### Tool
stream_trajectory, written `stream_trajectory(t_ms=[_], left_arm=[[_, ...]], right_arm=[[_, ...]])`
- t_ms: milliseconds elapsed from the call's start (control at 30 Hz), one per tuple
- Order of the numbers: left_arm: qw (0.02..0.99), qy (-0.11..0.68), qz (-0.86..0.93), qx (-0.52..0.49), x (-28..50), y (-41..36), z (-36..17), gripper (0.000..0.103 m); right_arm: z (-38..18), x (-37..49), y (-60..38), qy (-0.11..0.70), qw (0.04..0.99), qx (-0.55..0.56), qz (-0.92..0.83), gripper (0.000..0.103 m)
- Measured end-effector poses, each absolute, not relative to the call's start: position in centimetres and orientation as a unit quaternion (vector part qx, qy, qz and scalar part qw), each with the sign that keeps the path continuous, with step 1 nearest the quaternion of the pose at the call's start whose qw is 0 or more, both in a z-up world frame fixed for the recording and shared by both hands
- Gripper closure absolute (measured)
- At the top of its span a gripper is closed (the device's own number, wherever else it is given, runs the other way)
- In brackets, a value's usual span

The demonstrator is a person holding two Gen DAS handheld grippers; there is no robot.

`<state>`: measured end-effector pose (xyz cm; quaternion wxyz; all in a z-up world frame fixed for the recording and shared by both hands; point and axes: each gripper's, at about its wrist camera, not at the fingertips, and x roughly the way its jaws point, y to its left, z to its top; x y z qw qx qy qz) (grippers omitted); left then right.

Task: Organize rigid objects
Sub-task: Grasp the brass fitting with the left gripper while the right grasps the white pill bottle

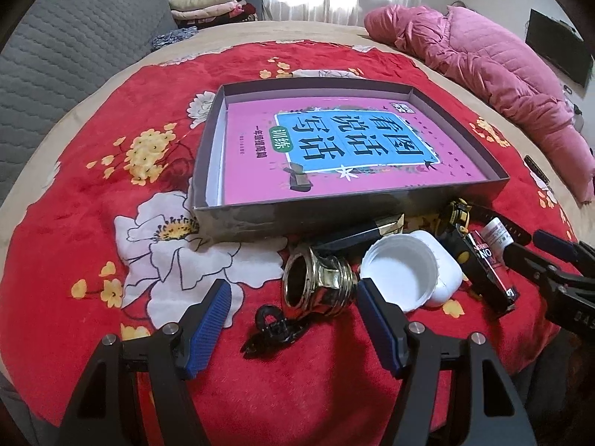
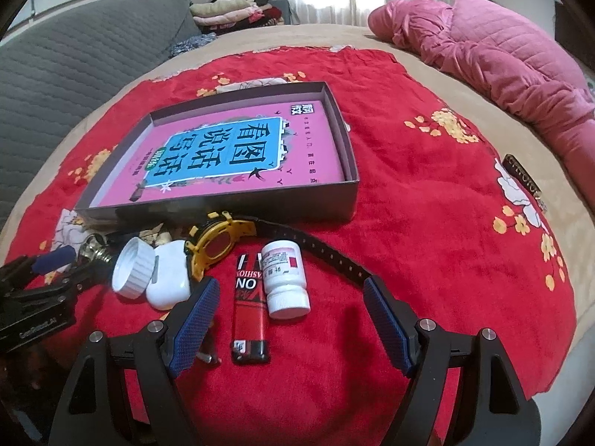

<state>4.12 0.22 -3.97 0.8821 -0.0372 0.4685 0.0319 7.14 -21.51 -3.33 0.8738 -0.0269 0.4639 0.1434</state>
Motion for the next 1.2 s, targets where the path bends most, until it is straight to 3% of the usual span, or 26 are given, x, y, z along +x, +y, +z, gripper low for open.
stream_trajectory(t_ms=[233, 533, 667, 800, 1100, 1200], left_arm=[[0.884, 0.465, 0.023, -0.035, 4.3, 0.2, -3.9, 0.035], [0.882, 0.471, 0.019, -0.018, 4.3, -0.6, -4.1, 0.037], [0.881, 0.472, 0.023, -0.022, 4.6, -0.3, -4.4, 0.037], [0.879, 0.474, 0.017, -0.046, 4.8, 0.5, -4.7, 0.037], [0.887, 0.456, -0.011, -0.069, 4.6, 1.0, -4.0, 0.068], [0.890, 0.449, -0.013, -0.081, 4.5, 1.4, -3.5, 0.068]], right_arm=[[-4.4, 8.2, -22.0, 0.471, 0.872, -0.030, 0.131, 0.024], [-5.1, 8.7, -20.8, 0.470, 0.865, -0.052, 0.165, 0.053], [-5.2, 8.6, -20.4, 0.466, 0.864, -0.050, 0.185, 0.074], [-5.1, 8.3, -20.5, 0.460, 0.866, -0.052, 0.189, 0.076], [-3.3, 7.9, -21.4, 0.431, 0.880, -0.031, 0.195, 0.076], [-3.0, 7.6, -21.2, 0.425, 0.882, -0.032, 0.200, 0.076]])
